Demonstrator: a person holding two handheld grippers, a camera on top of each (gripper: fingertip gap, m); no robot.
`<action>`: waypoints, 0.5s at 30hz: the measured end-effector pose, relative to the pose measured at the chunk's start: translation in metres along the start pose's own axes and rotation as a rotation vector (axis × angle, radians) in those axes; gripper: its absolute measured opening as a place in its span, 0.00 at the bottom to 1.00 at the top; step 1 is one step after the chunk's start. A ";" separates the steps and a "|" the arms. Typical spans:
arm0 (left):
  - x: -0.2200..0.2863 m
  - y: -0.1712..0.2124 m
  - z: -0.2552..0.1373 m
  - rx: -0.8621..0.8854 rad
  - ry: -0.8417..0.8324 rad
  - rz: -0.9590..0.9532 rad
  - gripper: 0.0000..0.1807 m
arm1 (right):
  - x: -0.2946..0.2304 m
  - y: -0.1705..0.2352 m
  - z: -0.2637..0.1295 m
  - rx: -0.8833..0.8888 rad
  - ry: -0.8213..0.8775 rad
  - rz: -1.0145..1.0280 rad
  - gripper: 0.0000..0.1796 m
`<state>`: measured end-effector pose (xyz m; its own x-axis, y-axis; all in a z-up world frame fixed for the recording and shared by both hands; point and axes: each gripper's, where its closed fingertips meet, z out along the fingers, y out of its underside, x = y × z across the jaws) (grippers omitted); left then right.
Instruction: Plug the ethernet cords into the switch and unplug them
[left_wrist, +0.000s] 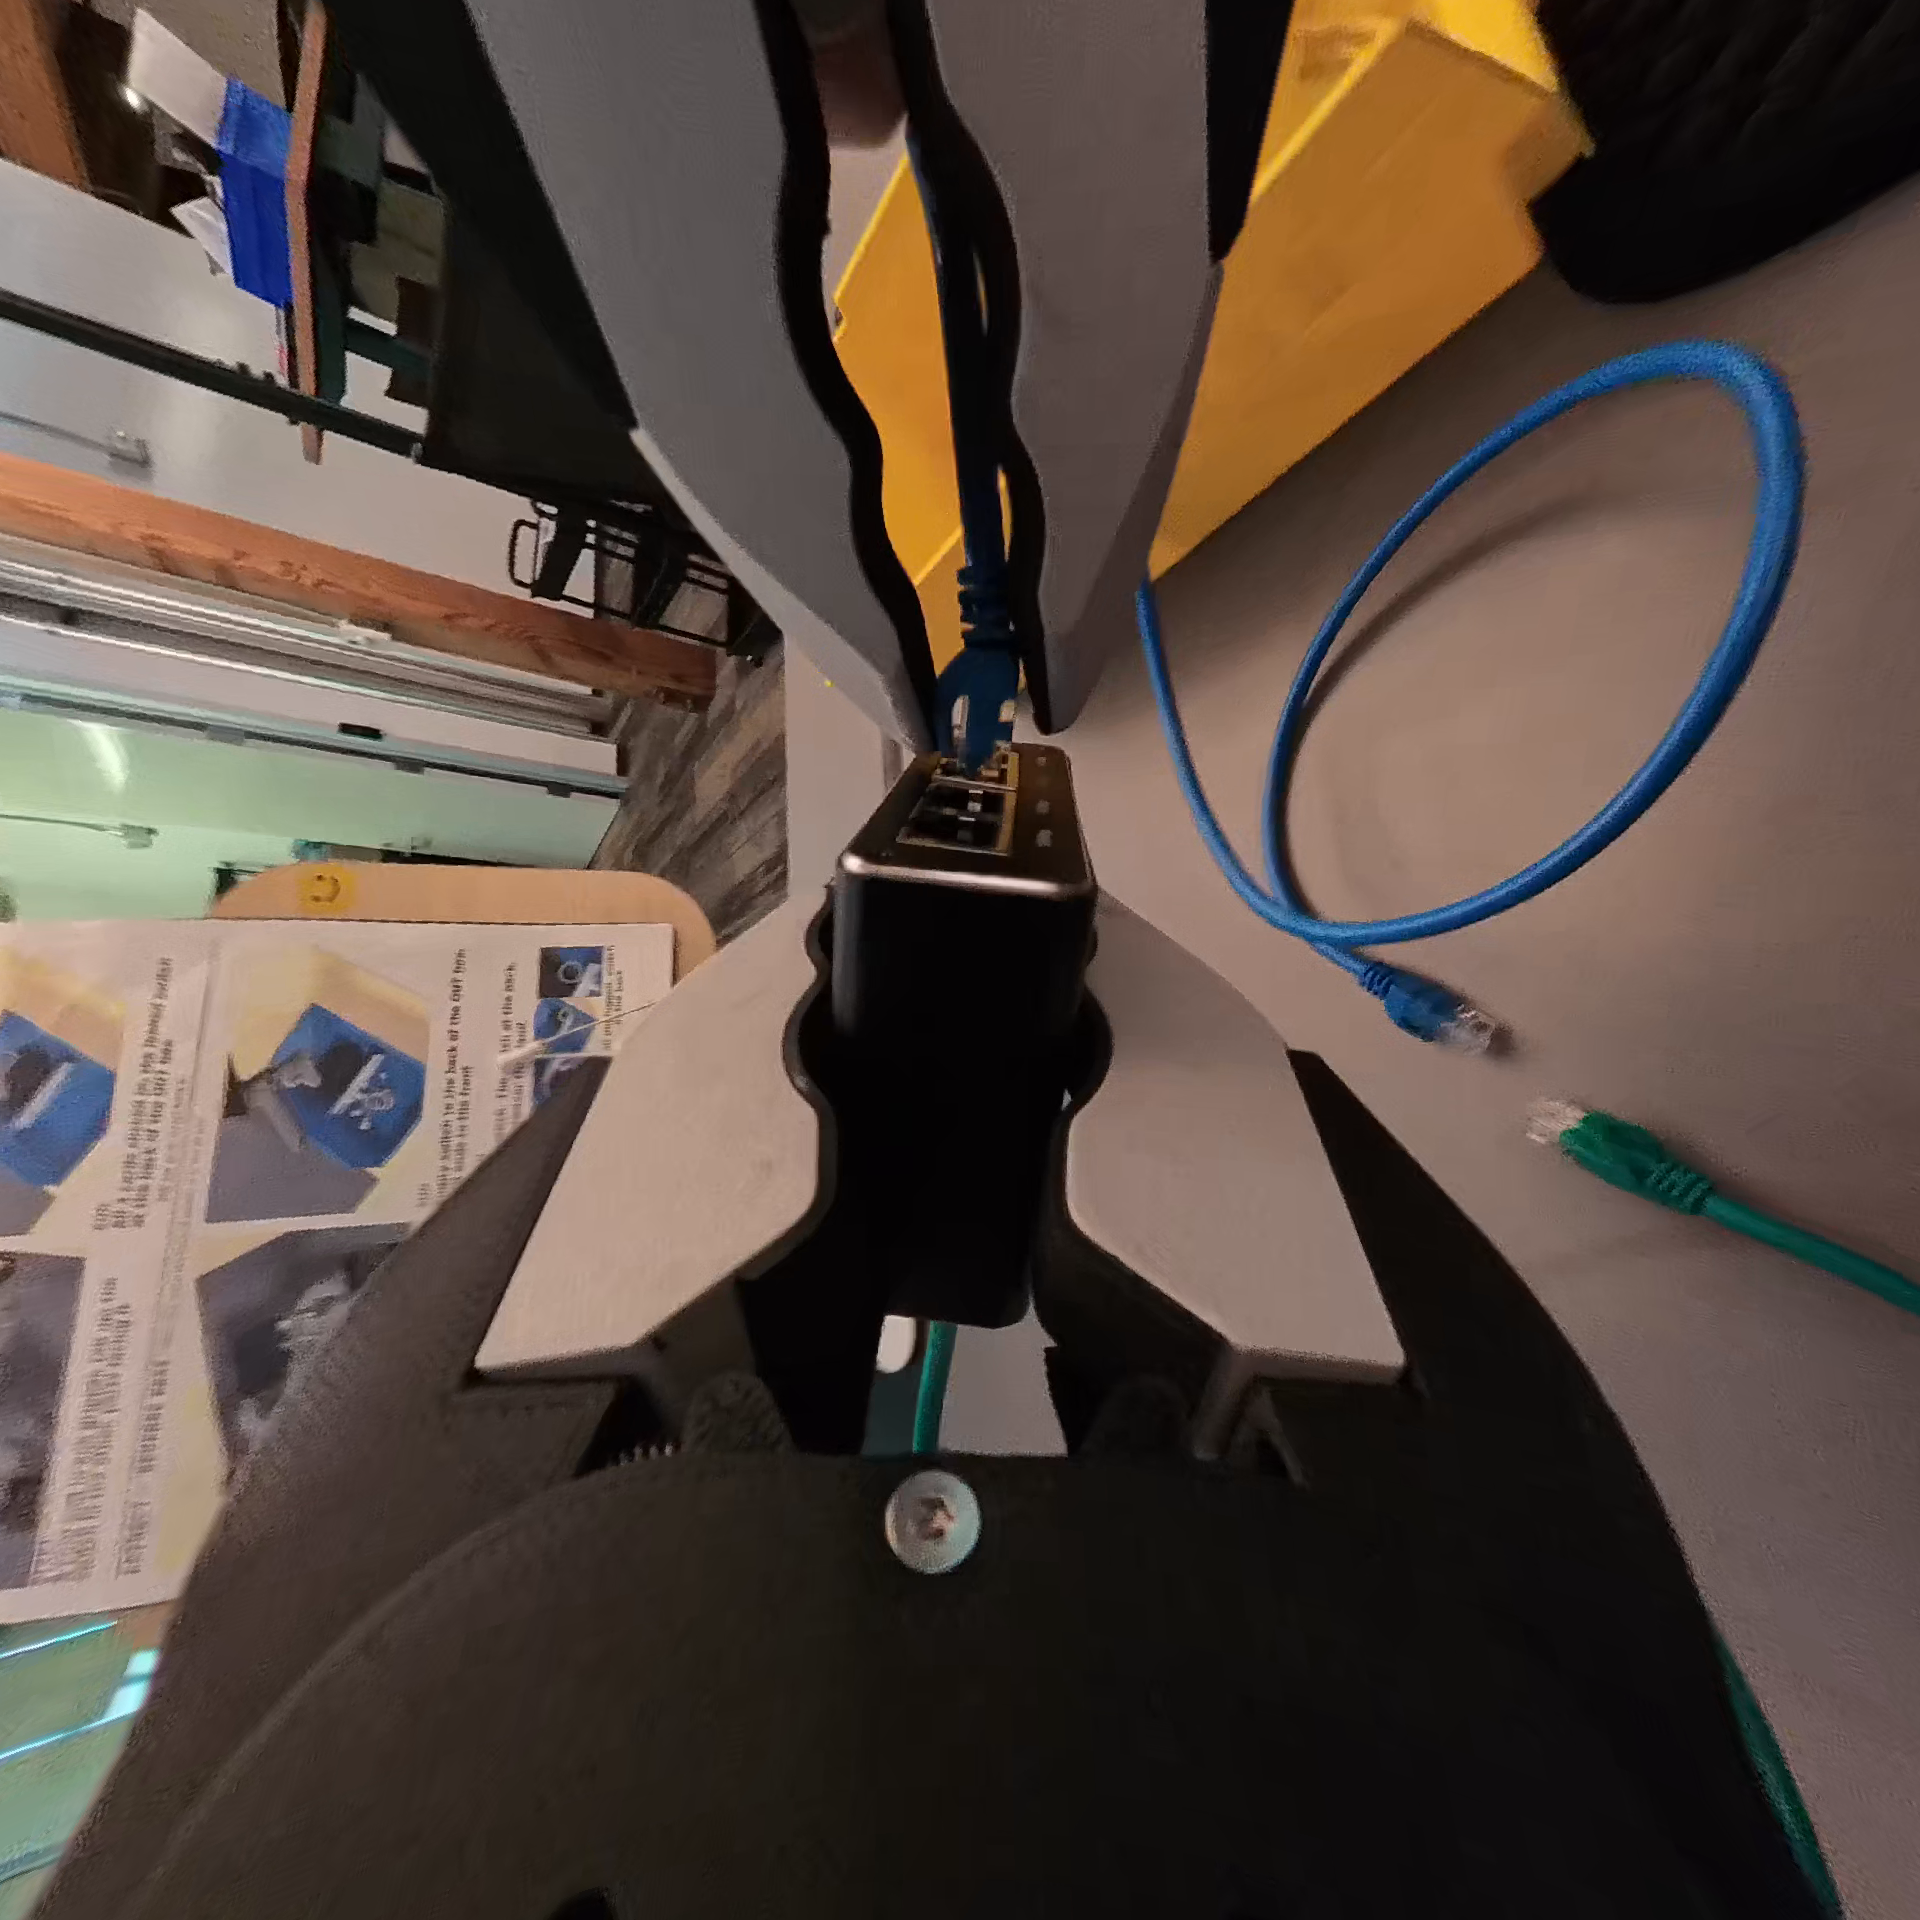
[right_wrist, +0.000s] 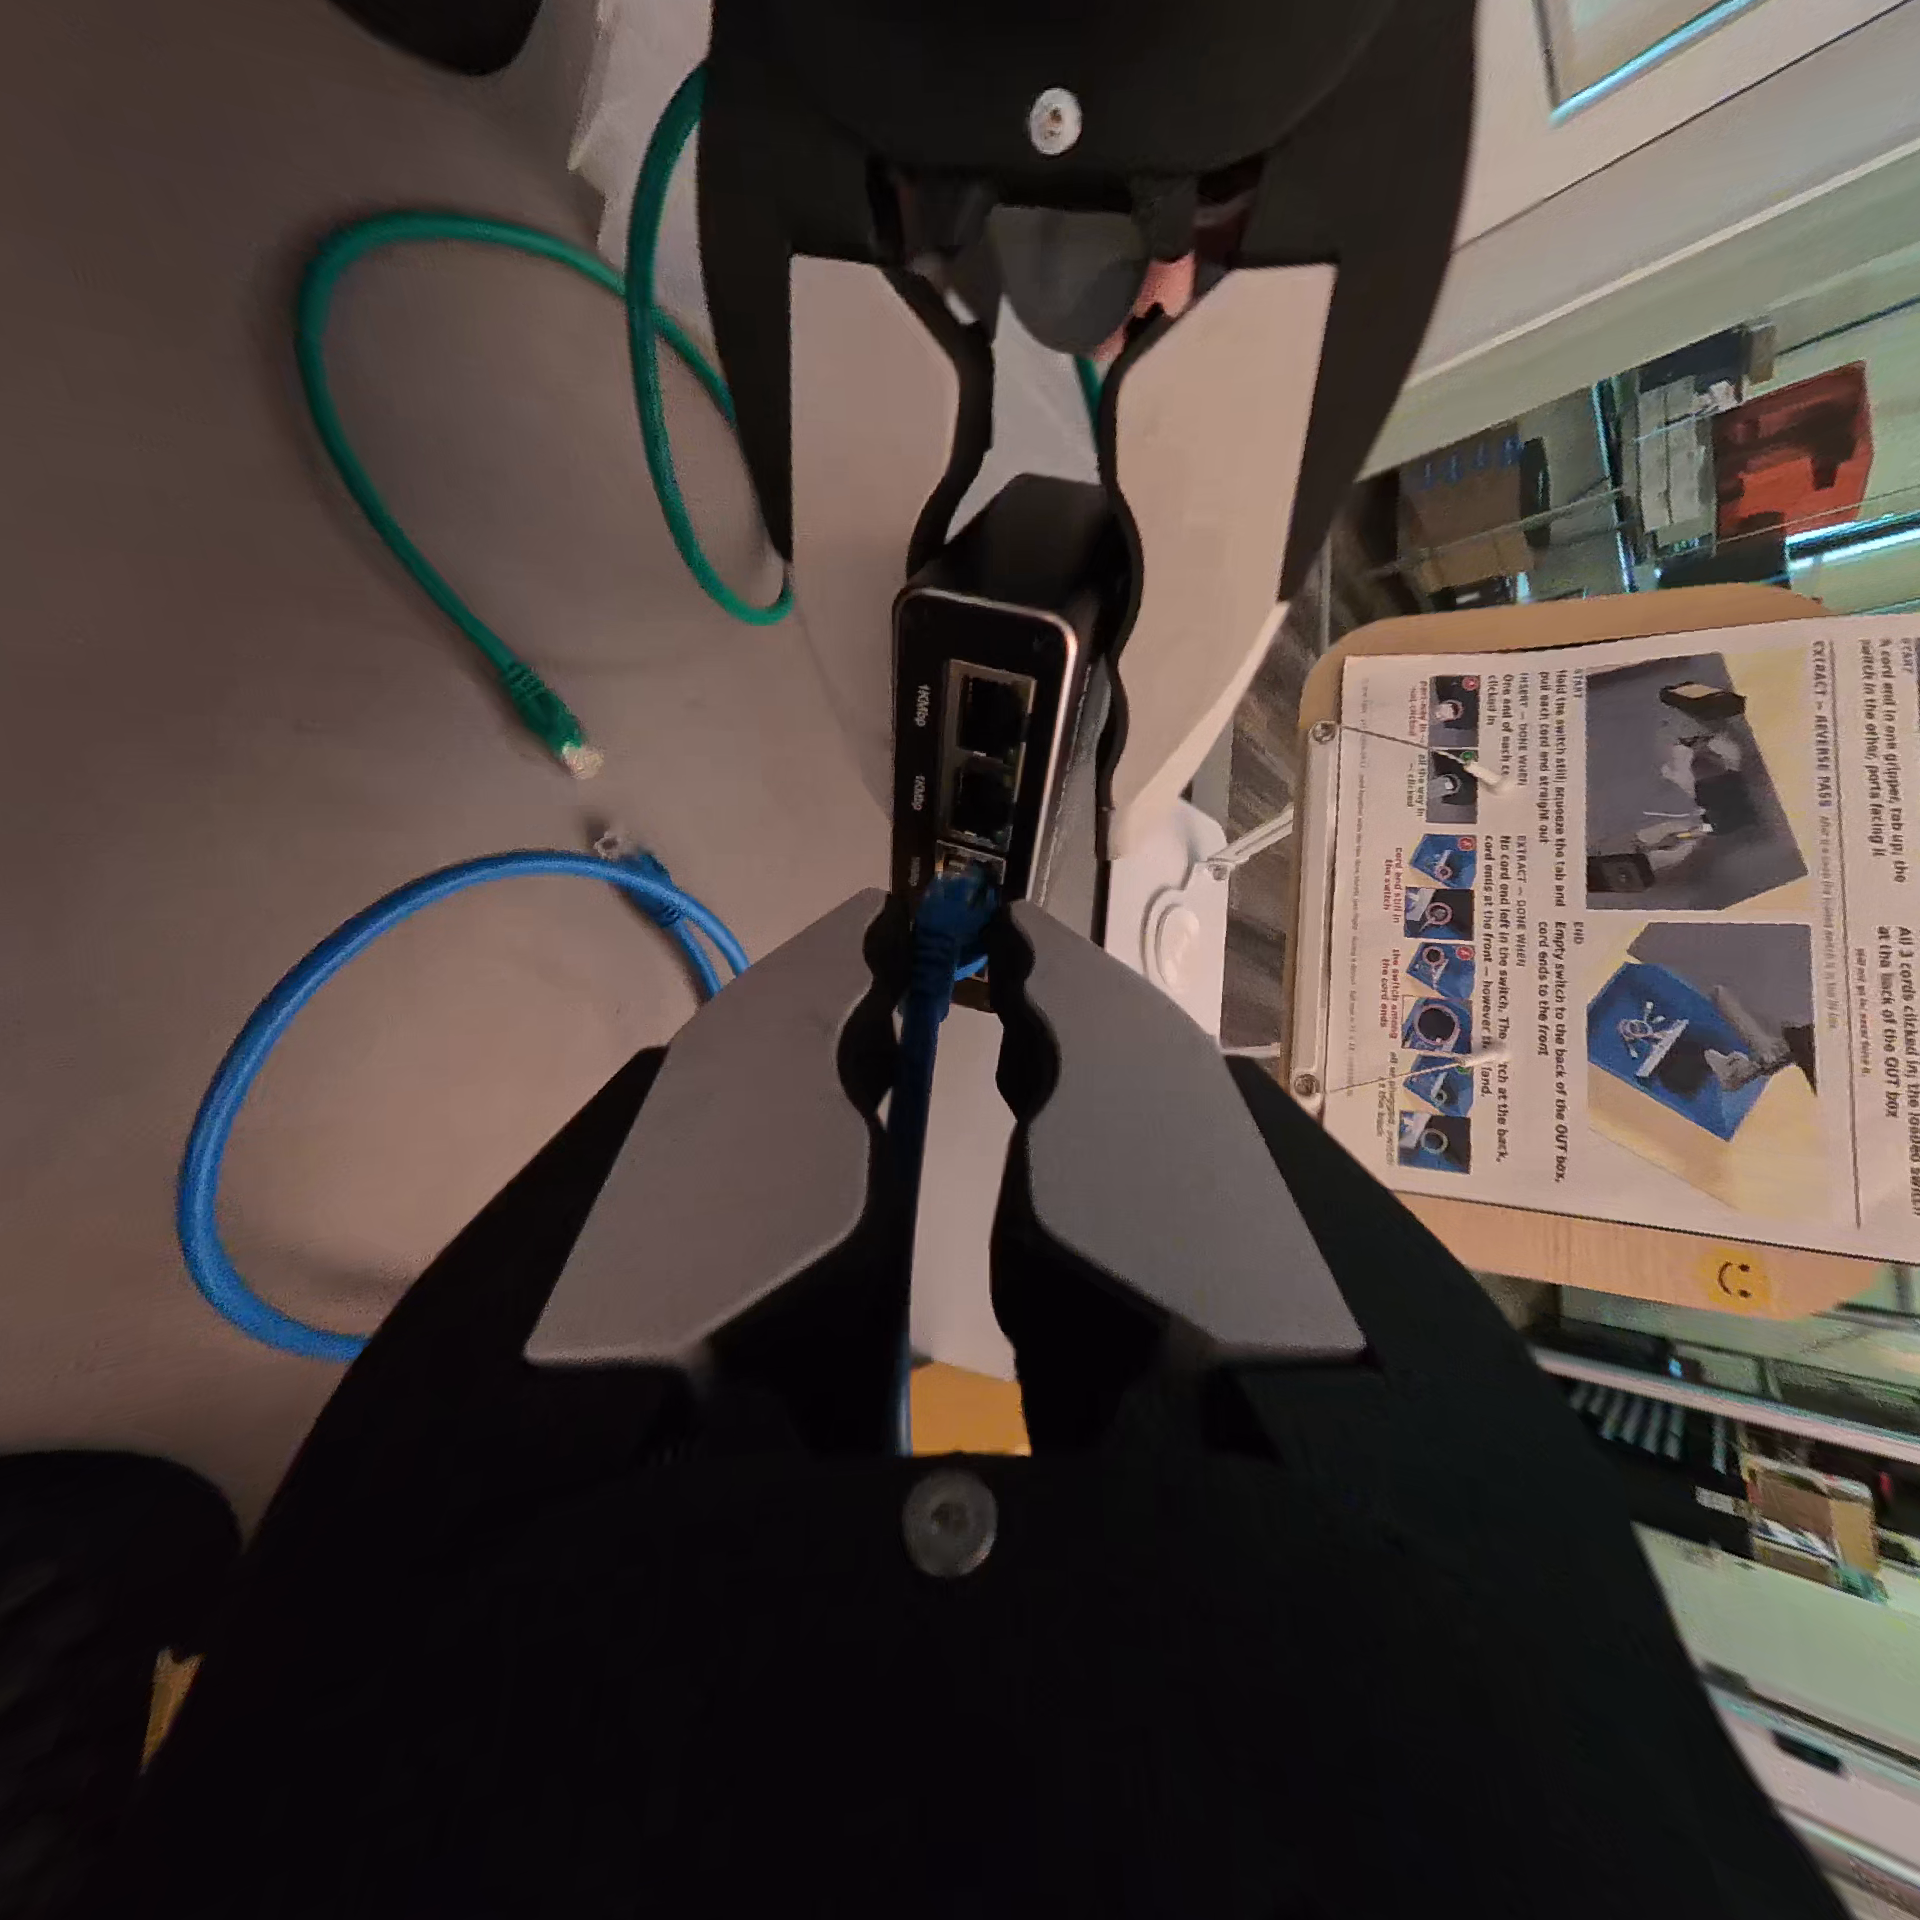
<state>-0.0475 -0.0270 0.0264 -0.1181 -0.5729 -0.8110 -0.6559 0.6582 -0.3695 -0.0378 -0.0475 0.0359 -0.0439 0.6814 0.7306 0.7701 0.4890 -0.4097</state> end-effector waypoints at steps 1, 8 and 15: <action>-0.001 -0.001 -0.001 0.012 0.007 -0.045 0.21 | 0.003 -0.002 -0.002 0.024 0.003 0.017 0.09; -0.020 0.011 0.012 -0.088 -0.255 0.009 0.22 | 0.024 0.003 0.003 -0.090 0.144 -0.008 0.09; -0.025 0.008 0.006 -0.092 -0.260 0.023 0.21 | 0.029 -0.006 0.000 -0.013 0.204 -0.070 0.08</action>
<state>-0.0453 -0.0048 0.0414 0.0534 -0.4062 -0.9122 -0.7219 0.6154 -0.3163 -0.0436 -0.0309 0.0599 0.0317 0.5210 0.8530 0.7776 0.5233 -0.3486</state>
